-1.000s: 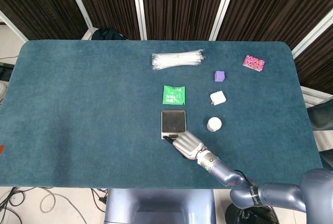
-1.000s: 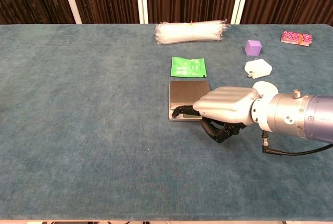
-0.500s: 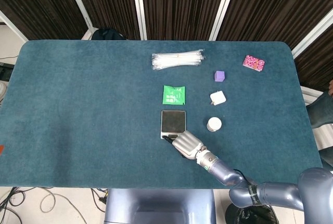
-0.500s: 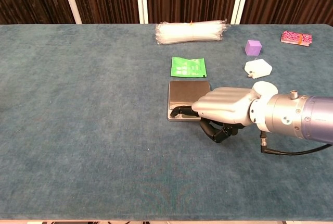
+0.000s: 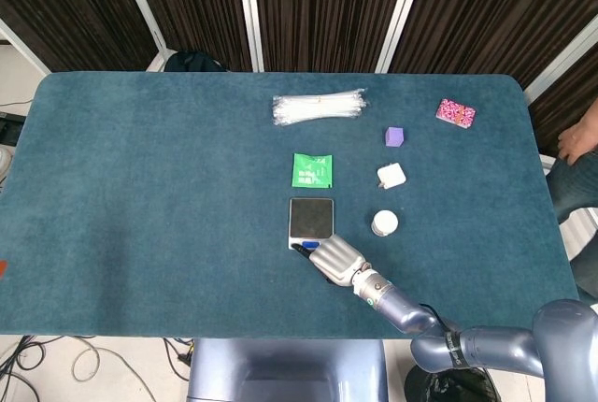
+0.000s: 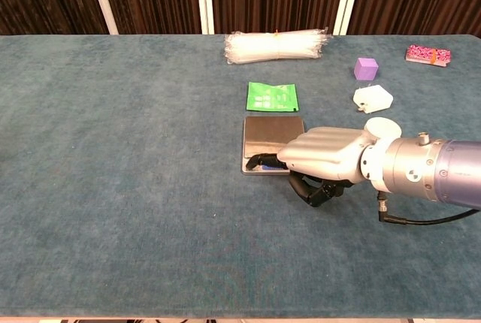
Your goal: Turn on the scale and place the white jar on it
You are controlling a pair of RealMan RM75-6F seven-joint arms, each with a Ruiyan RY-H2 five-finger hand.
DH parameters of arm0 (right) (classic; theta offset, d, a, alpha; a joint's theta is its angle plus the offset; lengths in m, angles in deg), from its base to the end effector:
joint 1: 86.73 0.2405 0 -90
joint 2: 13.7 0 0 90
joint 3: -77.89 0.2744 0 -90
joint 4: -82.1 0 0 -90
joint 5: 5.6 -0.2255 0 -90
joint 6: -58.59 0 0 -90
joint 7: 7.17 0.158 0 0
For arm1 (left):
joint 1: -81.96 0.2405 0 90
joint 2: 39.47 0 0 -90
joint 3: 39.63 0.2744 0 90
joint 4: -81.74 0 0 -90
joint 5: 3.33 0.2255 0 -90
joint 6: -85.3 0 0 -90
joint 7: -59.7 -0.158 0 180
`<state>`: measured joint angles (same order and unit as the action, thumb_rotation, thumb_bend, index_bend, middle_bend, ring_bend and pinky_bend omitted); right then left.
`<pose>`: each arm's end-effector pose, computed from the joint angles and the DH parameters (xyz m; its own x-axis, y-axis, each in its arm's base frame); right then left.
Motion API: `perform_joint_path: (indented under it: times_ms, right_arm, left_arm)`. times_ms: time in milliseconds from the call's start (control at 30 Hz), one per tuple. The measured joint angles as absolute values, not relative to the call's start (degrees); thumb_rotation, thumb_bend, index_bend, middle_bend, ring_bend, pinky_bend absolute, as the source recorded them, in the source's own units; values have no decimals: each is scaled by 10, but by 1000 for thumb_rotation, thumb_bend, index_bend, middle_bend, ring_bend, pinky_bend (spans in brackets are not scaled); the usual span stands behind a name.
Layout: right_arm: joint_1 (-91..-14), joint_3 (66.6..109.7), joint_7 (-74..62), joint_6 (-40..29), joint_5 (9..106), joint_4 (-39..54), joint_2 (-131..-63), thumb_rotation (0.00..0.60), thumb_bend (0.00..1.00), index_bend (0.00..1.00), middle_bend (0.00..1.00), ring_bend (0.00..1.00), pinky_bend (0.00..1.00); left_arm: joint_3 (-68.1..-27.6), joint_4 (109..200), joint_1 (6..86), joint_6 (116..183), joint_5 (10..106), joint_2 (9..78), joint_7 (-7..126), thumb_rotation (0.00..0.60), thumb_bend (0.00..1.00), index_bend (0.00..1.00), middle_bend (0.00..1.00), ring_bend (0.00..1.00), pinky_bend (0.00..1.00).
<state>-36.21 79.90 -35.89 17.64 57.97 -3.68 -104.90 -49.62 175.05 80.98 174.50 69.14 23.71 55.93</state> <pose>-0.1345 -0.3279 -0.1037 0.7122 -0.3729 0.5948 -0.6514 -0.6669 0.3619 -0.3627 0.1945 0.2009 0.4449 -0.1484 0.8832 0.8750 0.2821 -0.3934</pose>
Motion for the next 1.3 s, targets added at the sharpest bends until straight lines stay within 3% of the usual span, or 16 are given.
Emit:
perform_joint_path:
  times_ms: [367, 567, 800, 833, 867, 900, 967, 1100, 1300]
  right_arm:
    - [-359, 803, -363, 164, 569, -46, -1043, 600, 999, 178, 783, 828, 1000]
    - [-363, 820, -350, 137, 580, -64, -1025, 600, 974, 119, 539, 643, 1000]
    - [-370, 845, -324, 111, 583, -99, -991, 600, 703, 81, 226, 371, 1000]
    - [-371, 848, -319, 109, 582, -105, -985, 600, 658, 74, 181, 322, 925]
    - [-373, 853, -311, 106, 582, -114, -976, 600, 627, 70, 153, 288, 778]
    - [-374, 857, -305, 104, 582, -120, -970, 600, 593, 63, 115, 238, 520]
    - [-377, 865, -290, 99, 582, -132, -955, 600, 541, 48, 64, 161, 136]
    - [-383, 879, -263, 92, 581, -140, -934, 600, 481, 25, 6, 46, 16]
    - [-386, 885, -241, 101, 561, -117, -922, 600, 466, 17, 0, 0, 0]
  left_arm:
    - [-496, 1751, 810, 1746, 691, 237, 560, 600, 117, 0, 0, 0, 0]
    - [-496, 1751, 810, 1745, 690, 236, 560, 600, 118, 0, 0, 0, 0]
    - [-496, 1752, 810, 1746, 691, 236, 559, 600, 118, 0, 0, 0, 0]
    - [-496, 1752, 810, 1746, 692, 236, 559, 600, 118, 0, 0, 0, 0]
    - [-496, 1752, 810, 1746, 692, 237, 559, 600, 118, 0, 0, 0, 0]
    - [-495, 1752, 810, 1746, 692, 237, 558, 600, 118, 0, 0, 0, 0]
    - [-495, 1752, 810, 1746, 693, 237, 558, 600, 118, 0, 0, 0, 0]
    - [-495, 1753, 810, 1747, 694, 237, 557, 600, 118, 0, 0, 0, 0]
    - [-494, 1753, 810, 1748, 695, 238, 554, 600, 118, 0, 0, 0, 0]
